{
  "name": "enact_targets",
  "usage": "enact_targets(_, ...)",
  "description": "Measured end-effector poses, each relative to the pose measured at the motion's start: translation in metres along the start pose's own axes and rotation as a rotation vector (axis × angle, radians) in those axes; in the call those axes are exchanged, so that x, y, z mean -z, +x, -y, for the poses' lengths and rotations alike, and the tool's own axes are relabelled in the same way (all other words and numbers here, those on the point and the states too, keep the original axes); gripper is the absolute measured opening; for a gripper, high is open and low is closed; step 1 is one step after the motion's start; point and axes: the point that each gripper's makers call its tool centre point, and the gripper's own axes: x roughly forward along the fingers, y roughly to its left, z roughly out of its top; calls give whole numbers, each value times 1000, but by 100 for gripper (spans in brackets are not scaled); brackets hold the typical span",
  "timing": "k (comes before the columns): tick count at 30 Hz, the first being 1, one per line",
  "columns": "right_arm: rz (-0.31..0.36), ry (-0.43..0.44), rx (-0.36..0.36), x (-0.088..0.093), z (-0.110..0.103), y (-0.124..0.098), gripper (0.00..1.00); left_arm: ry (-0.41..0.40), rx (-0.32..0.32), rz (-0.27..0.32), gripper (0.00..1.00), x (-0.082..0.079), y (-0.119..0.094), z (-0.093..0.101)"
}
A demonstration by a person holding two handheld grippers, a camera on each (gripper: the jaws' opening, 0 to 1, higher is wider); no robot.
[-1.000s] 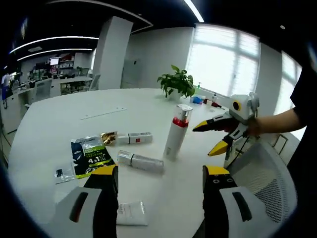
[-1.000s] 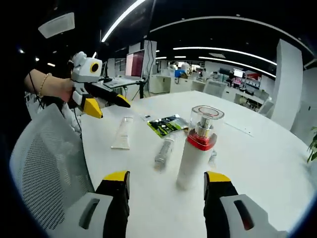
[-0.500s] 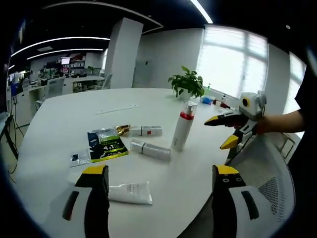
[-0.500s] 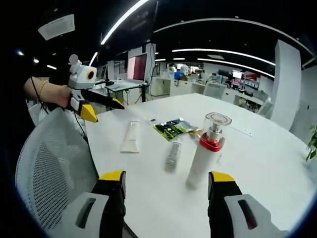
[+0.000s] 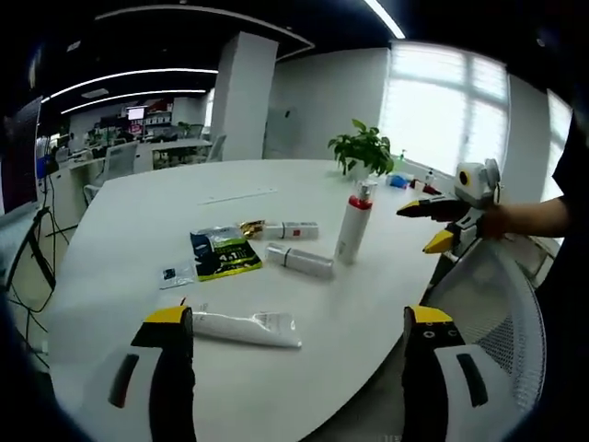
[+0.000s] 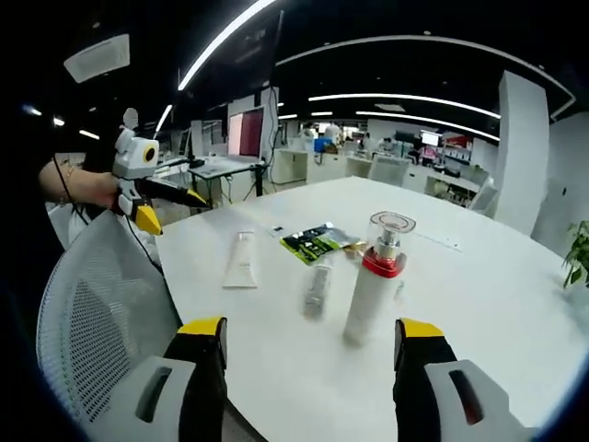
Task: Arrange the skincare products in the storage area until every visible bottle or jar stands upright without overlapping.
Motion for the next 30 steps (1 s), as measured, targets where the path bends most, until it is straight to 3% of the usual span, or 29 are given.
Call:
enact_targets(5,9,12,-1,-1,-1,-1,78,1,-35,-13,91,11,-3,-7)
enact_targets(11,11,26,-9,-1,-1,-1,84,21,-78,-3,94,11,-2,-15)
enact_targets(15,13,28,-27,-4,-2,-1,90,33,-75,3,99,18,2,-17)
enact_targets(22,27,46,-24,-10,-1,-5,98,18,-86,-23,98,33,6,-19)
enact_targets(30,-4,53,-27,-1,-3,-1,99,-24,-89,-24,99,40,5,-22)
